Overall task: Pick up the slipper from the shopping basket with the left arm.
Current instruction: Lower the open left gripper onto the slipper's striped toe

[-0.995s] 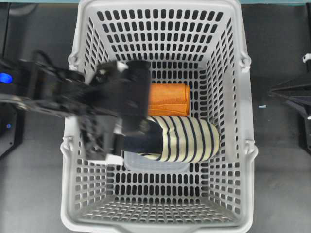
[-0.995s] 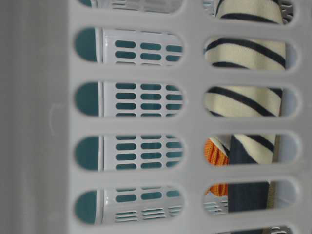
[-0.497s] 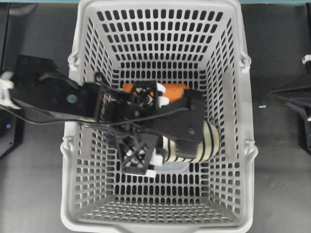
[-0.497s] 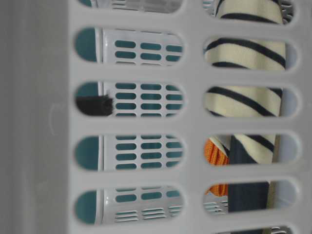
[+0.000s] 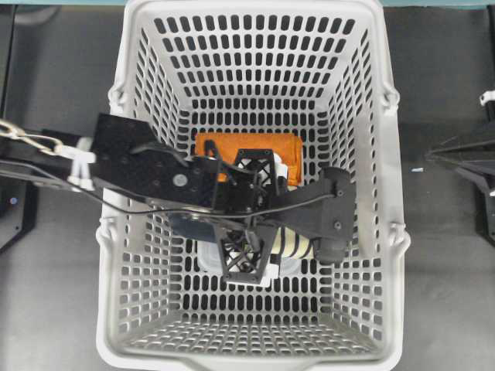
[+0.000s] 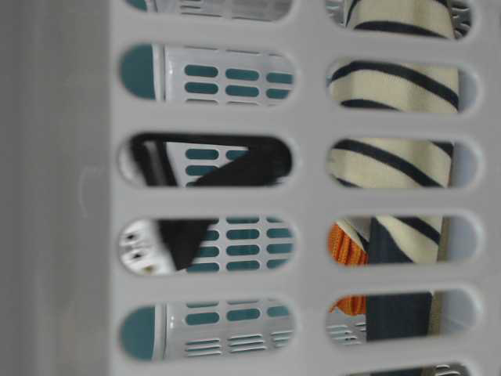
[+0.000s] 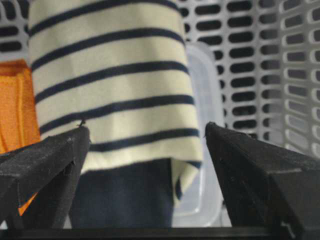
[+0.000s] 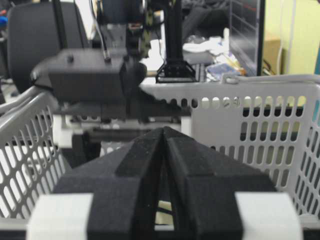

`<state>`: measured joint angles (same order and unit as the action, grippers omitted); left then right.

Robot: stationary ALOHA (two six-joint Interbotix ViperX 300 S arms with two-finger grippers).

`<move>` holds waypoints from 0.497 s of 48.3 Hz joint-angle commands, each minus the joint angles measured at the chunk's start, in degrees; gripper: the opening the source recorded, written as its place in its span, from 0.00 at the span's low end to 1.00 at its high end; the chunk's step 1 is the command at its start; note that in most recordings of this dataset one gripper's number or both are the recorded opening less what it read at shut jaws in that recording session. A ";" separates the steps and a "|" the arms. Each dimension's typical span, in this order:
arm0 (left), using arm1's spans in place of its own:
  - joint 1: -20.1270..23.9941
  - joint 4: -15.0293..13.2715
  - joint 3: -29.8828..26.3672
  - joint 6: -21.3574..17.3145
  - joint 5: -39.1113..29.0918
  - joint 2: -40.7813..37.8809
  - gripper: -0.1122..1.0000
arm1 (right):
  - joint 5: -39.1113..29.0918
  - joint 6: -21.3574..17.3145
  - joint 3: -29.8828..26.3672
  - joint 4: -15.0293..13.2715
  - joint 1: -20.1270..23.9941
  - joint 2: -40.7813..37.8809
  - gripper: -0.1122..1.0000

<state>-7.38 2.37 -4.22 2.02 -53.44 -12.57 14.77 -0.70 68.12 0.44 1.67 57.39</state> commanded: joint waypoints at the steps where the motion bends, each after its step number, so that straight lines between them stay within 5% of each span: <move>1: 0.62 0.26 0.00 0.00 0.35 -0.35 0.91 | 0.26 -0.09 -0.44 0.09 0.09 -0.62 0.08; 15: 0.88 0.18 2.11 0.09 0.53 -1.76 0.87 | 0.26 -0.09 -0.44 0.26 0.18 -0.70 0.08; 20: 1.14 0.26 2.90 -0.18 0.88 -1.58 0.70 | 0.26 -0.09 -0.35 0.26 0.18 -0.79 0.08; 24: 1.05 0.18 3.43 -0.97 1.05 -1.32 0.47 | 0.26 -0.09 -0.18 0.35 0.18 -0.88 0.08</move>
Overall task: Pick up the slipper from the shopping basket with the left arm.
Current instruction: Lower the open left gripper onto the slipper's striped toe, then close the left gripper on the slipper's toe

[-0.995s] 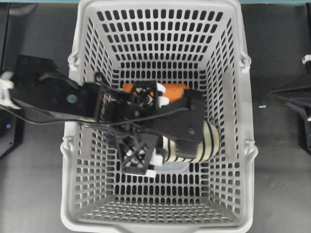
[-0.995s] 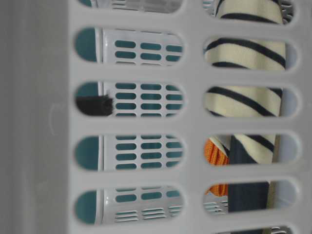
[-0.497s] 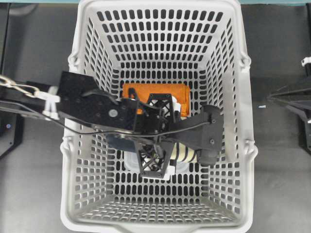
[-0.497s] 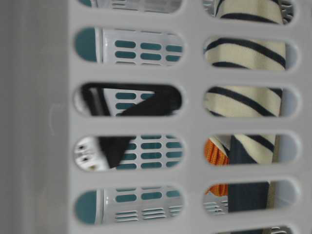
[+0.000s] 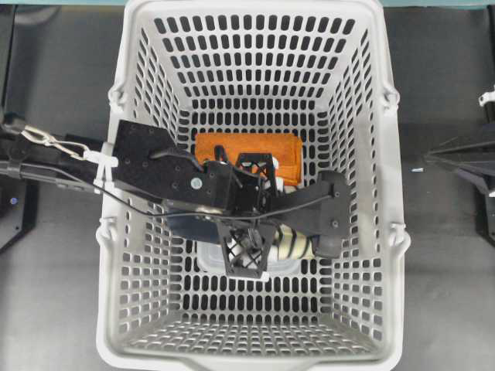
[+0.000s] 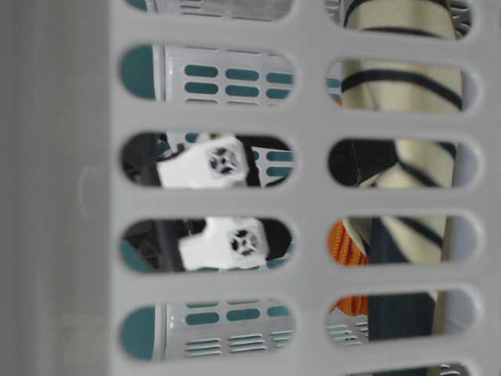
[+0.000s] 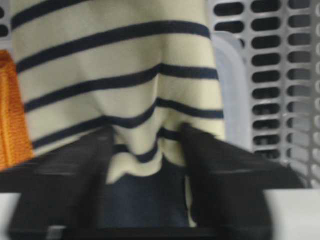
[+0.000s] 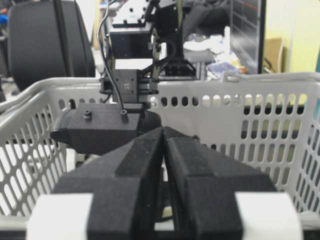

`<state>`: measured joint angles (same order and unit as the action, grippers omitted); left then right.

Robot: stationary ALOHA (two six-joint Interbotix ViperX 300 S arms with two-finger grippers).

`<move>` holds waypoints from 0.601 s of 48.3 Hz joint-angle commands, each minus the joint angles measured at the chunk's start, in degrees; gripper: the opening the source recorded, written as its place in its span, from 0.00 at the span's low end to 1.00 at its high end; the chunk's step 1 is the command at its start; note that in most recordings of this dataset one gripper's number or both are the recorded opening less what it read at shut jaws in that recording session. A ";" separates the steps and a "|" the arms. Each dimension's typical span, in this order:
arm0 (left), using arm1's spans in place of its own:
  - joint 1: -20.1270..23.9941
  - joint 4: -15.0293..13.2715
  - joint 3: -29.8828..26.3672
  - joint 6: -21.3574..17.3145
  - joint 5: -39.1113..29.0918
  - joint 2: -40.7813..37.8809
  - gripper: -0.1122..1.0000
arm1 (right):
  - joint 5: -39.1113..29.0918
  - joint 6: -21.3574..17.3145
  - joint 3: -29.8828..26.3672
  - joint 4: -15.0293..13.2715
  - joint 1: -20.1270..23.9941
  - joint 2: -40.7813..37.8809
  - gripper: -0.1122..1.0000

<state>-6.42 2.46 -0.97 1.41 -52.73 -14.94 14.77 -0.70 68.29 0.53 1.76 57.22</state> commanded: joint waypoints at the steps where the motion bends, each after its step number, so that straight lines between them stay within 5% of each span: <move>1: 0.18 0.09 0.18 -0.35 0.44 1.05 0.42 | 0.26 -0.09 -0.26 0.26 0.09 -0.70 0.08; 8: 0.00 0.09 -0.26 -0.44 0.35 1.49 0.14 | 0.26 -0.09 -0.18 0.26 0.09 -0.70 0.08; 29: -0.26 0.18 -8.88 -0.62 -5.54 6.50 0.14 | 0.26 -0.97 0.62 0.26 0.09 -0.62 0.08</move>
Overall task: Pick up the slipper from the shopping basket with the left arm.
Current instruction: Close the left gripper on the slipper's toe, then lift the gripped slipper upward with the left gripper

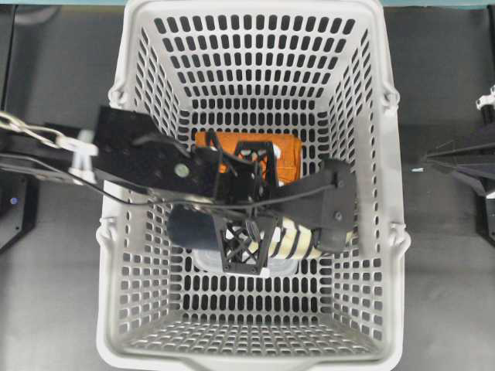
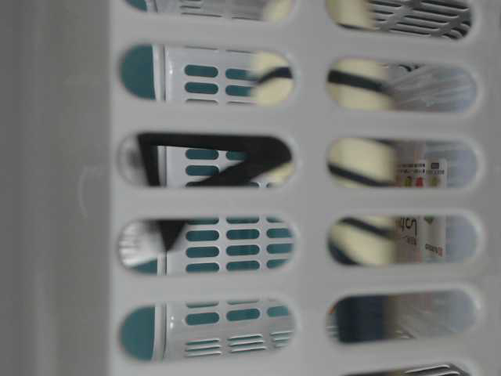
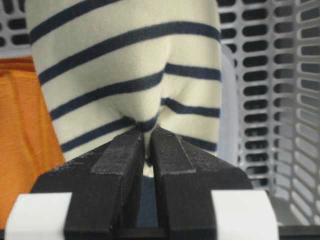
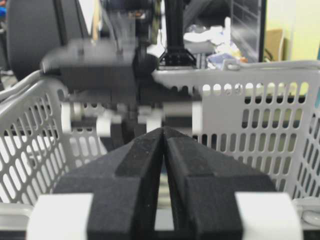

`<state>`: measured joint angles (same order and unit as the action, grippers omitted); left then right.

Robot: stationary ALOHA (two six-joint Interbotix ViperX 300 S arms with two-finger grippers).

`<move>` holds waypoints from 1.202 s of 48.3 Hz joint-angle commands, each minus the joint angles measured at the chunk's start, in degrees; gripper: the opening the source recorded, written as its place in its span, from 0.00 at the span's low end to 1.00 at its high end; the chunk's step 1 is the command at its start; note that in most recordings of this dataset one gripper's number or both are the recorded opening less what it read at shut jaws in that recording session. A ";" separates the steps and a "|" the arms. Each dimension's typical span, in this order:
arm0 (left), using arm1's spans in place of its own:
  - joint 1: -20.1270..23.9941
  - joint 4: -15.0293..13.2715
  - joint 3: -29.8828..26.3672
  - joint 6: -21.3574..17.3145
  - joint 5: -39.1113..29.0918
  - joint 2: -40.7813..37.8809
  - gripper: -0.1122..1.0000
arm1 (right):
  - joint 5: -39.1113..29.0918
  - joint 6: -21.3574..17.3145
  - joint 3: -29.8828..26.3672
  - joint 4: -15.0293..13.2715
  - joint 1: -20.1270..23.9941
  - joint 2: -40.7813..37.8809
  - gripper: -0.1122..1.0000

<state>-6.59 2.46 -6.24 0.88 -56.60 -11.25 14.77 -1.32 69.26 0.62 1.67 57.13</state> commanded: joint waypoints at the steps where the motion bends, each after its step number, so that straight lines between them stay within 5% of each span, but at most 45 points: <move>1: -0.09 0.18 -4.57 -0.09 -2.64 2.99 0.14 | 0.26 -0.53 -0.26 0.18 0.18 -0.62 0.08; 20: 0.18 0.18 -18.11 -3.16 -15.56 3.25 0.14 | 0.26 -0.97 0.00 0.18 0.18 -0.18 0.08; 58: 0.79 0.18 -21.01 -0.44 -19.60 2.72 0.14 | 0.26 -0.97 0.00 0.18 0.18 0.00 0.08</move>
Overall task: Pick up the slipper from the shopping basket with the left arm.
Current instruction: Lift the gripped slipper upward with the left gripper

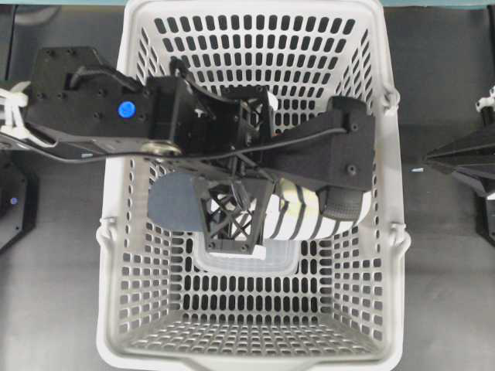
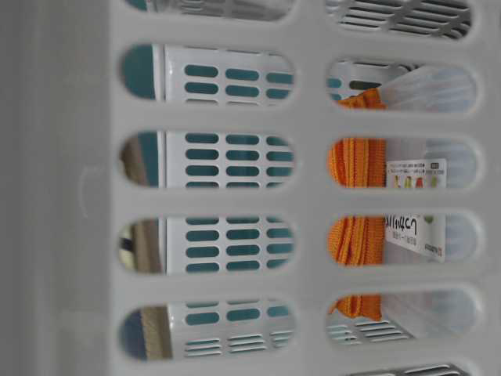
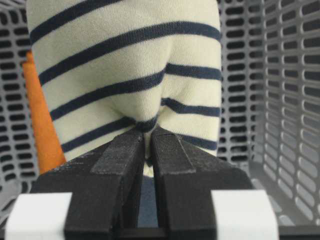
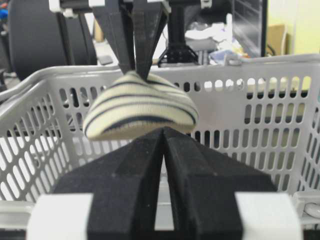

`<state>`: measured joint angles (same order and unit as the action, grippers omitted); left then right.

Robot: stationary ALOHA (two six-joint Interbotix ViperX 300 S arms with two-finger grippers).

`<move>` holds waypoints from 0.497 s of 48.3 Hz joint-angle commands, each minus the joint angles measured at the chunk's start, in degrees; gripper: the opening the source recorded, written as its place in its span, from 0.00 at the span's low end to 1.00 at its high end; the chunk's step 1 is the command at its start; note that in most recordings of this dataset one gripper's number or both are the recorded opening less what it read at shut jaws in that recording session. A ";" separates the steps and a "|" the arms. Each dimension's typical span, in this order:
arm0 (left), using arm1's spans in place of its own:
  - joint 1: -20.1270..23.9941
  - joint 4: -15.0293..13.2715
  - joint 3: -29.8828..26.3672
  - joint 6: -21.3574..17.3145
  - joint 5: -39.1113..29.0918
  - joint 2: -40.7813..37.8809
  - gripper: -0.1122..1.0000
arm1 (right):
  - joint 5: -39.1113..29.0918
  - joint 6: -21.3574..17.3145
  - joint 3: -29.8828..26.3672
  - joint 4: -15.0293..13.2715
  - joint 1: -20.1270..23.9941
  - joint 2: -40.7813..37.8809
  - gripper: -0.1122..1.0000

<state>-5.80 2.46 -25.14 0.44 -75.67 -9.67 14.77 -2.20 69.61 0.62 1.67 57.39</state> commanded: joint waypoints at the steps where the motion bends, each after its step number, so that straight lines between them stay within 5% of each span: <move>1: 0.00 0.18 -2.29 0.00 -0.79 1.14 0.14 | 0.26 -0.09 -0.35 0.18 0.18 -0.26 0.08; 24: -0.09 0.18 -4.92 0.35 -4.39 -0.09 0.14 | 0.26 -0.09 -0.44 0.18 0.18 -0.26 0.08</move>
<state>-5.71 2.46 -28.56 0.70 -80.24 -10.63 14.77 -2.29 69.70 0.62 1.76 57.39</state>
